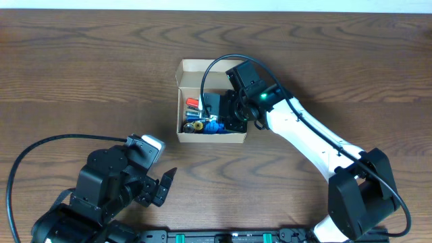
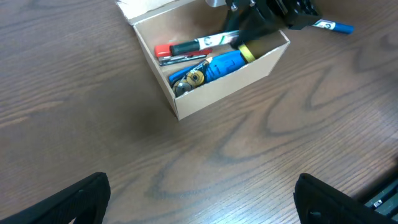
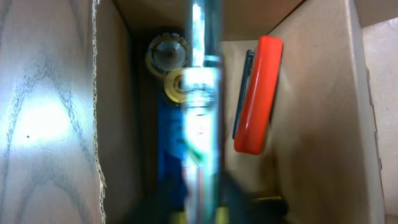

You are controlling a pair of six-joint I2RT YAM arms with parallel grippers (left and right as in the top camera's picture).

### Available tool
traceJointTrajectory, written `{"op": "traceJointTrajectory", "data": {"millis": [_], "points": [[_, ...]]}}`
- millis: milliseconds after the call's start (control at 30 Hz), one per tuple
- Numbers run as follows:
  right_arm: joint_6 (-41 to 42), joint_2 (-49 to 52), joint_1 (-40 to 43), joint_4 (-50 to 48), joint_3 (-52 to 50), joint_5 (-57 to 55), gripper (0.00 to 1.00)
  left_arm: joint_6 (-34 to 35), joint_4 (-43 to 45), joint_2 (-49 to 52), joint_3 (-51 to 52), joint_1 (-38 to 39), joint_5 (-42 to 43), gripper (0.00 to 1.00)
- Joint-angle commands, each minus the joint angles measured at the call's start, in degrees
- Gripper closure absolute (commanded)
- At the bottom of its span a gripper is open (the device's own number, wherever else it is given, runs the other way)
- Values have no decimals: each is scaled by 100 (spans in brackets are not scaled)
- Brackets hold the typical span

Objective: Pack container
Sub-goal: 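Carry the black marker into the box and release it, then move the right gripper to the blue marker and grasp it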

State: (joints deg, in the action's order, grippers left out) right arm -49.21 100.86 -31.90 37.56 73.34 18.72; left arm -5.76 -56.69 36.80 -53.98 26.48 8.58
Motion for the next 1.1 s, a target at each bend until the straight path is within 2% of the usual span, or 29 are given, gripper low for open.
{"op": "traceJointTrajectory", "data": {"millis": [0,133,267,367,433,467,500,533,667,833,1067], "points": [[162,-15,-50,-55,4,173,51,66,-13,-15,-94,22,-22,5],[848,-258,-55,-37,254,168,51,66,-13,-15,-94,22,-22,5],[1263,-1016,-17,59,562,-133,54,66,-13,-15,-94,22,-22,5],[1648,-1637,50,92,616,-765,46,66,-13,-15,-94,22,-22,5],[1705,-2033,127,310,616,-1259,39,66,-13,-15,-94,22,-22,5],[1705,-2186,179,476,616,-1447,31,66,-13,-15,-94,22,-22,5],[1705,-2330,243,662,616,-1582,20,66,-13,-15,-94,22,-22,5],[1705,-2468,323,901,616,-1670,1,66,-13,-15,-94,22,-22,5],[2031,-2837,564,1681,616,-1674,1,66,-13,-15,-94,22,-22,5],[2715,-2962,557,2114,616,-1676,1,66,-13,-15,-94,22,-22,5],[2761,-2774,813,2446,227,-2236,1,66,-13,-15,-94,22,-22,5]]}}
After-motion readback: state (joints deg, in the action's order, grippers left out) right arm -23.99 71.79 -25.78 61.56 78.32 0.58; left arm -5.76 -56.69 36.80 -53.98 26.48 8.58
